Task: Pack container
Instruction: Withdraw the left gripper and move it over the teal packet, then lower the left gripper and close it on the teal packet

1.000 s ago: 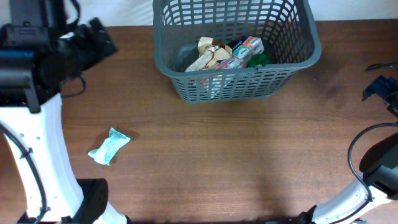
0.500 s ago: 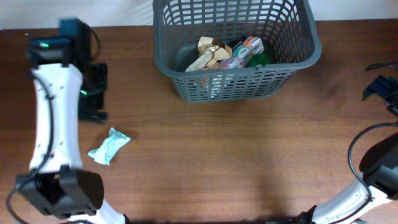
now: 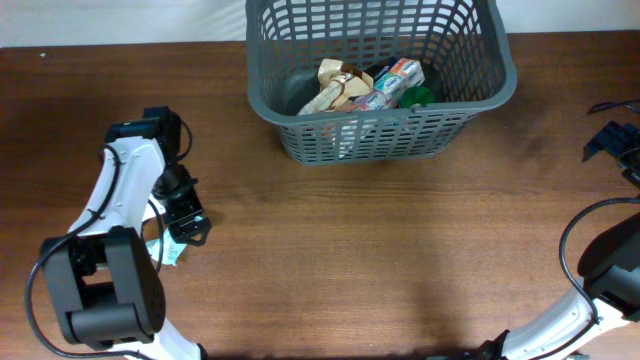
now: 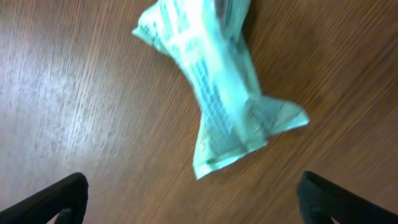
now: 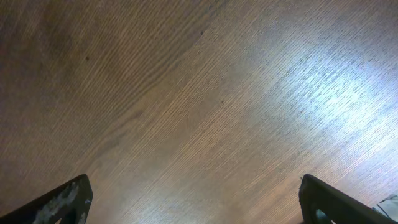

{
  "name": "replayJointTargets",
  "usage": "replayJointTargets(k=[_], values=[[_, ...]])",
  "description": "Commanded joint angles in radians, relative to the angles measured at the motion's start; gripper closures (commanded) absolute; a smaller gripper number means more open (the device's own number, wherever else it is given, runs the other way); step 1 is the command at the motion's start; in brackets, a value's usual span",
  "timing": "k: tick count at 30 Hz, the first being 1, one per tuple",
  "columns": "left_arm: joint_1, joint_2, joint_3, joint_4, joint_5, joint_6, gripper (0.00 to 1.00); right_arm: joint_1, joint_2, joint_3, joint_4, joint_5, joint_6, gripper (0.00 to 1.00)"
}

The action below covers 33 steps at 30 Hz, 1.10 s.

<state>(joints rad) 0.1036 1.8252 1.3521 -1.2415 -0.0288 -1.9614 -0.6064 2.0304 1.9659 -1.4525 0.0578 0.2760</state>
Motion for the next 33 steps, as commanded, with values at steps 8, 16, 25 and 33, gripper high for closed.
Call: replayJointTargets(k=[8,16,25,33], values=[[0.077,-0.006,-0.01,0.013,-0.011,-0.029,0.01,0.005,-0.012,-0.002,0.002,-0.002,-0.006,0.01],[0.08,-0.006,-0.068,0.099,-0.012,-0.028,0.01,0.005,-0.012,-0.002,0.002,-0.002,-0.006,0.01],[0.082,-0.006,-0.101,0.143,-0.029,-0.029,0.01,0.005,-0.012,-0.002,0.002,-0.002,-0.006,0.01],[0.101,-0.006,-0.125,0.154,-0.031,-0.029,0.01,0.005,-0.012,-0.002,0.002,-0.002,-0.006,0.01]])
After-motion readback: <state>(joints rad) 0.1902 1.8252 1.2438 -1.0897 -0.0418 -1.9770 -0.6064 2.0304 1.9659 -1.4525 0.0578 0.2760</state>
